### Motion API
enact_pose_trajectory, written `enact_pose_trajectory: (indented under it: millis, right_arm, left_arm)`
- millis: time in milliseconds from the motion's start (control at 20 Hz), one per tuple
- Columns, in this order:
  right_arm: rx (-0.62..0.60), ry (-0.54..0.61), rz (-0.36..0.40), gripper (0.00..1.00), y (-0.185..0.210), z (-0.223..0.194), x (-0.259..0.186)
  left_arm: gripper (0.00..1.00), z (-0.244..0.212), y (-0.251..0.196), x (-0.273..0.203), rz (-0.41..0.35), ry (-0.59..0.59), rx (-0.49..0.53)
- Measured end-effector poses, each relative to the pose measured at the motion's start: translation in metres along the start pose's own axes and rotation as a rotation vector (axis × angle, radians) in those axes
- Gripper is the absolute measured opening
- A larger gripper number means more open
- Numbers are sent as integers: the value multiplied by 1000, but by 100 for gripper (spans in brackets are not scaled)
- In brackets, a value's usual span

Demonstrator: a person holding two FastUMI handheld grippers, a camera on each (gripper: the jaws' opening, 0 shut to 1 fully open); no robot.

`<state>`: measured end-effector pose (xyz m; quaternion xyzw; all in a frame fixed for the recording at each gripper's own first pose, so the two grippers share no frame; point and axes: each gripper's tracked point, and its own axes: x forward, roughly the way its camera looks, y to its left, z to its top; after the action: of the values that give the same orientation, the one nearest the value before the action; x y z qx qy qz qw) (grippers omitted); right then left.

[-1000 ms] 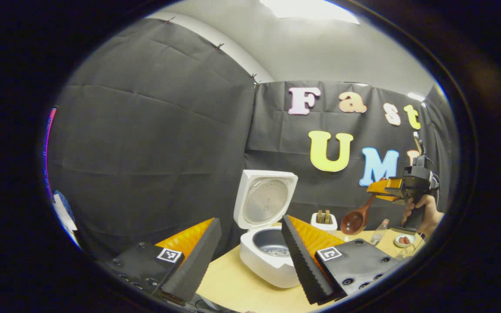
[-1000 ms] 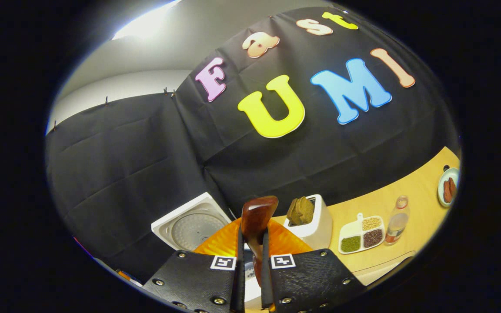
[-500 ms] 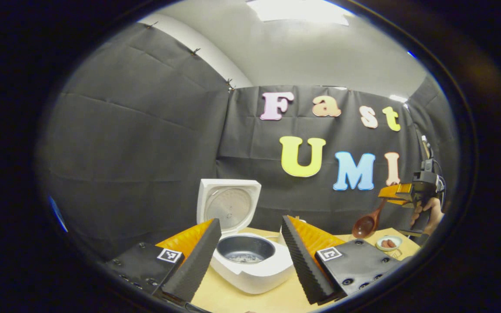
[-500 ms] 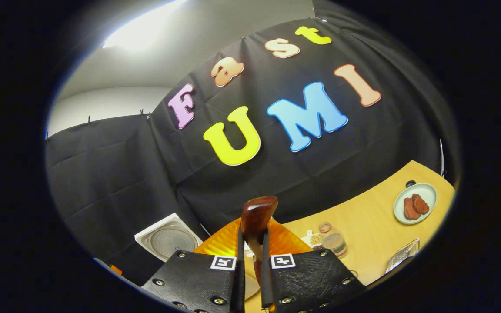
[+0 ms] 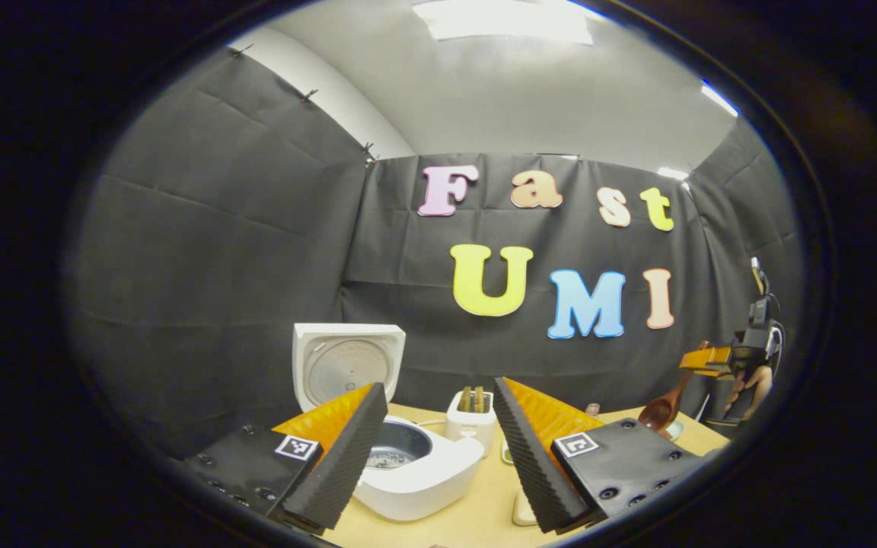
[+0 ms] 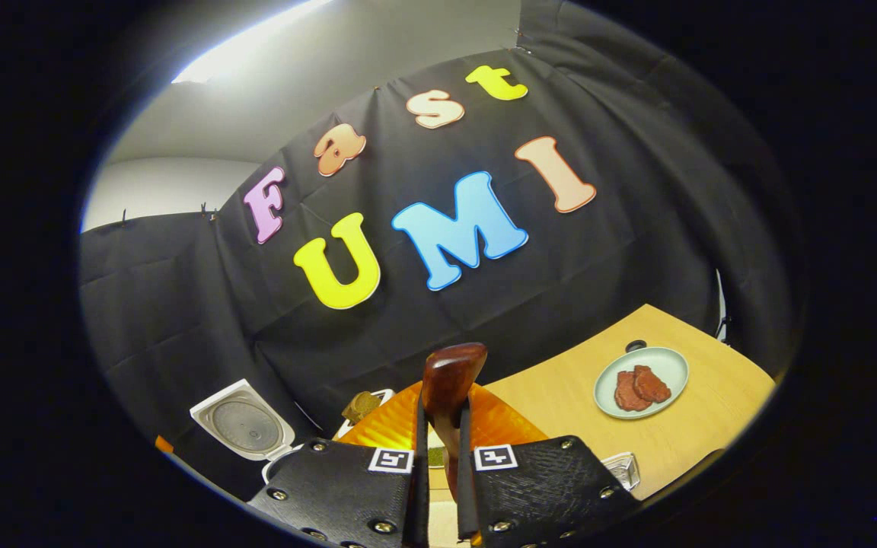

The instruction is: Close the left gripper, press the button to open the rice cooker; take a wooden spoon from the chopstick holder with the right hand, scoop a spoonful of rice and pour it into the rice cooker, then put the wooden spoon back into the chopstick holder.

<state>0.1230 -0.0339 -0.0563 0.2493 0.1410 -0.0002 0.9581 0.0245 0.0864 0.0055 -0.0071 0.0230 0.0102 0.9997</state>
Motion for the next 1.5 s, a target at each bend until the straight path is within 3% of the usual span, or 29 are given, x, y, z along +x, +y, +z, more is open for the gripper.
enact_pose_trajectory:
  millis: [350,650,1000,1100,1150,1200,1250,1300,1350,1500]
  right_arm:
    - [-9,25,-114,15,-74,-13,-13]
    - [4,75,-188,15,-121,-36,-17]
    - [43,149,-166,17,-135,-71,-15]
    - [35,137,-162,23,-136,-69,-17]
    - [18,123,-165,44,-136,-64,-20]
    - [-11,103,-170,54,-137,-58,-21]
    - [-49,79,-182,72,-139,-49,-22]
    - [-89,58,-189,80,-138,-43,-26]
    - [-126,40,-202,99,-139,-35,-30]
    - [-230,-12,-213,97,-126,-14,-43]
  left_arm:
    - [99,-2,-54,5,-58,19,35]
    - [97,-6,-78,4,-64,36,56]
    - [99,-5,-80,1,-42,36,83]
    - [99,-4,-75,2,-32,34,82]
    - [99,-5,-73,4,-28,34,81]
    - [97,-5,-72,6,-24,34,78]
    - [99,-4,-70,9,-20,35,77]
    - [99,-5,-67,12,-14,36,77]
    - [99,-5,-63,16,-10,36,79]
    - [99,-3,-51,32,7,32,90]
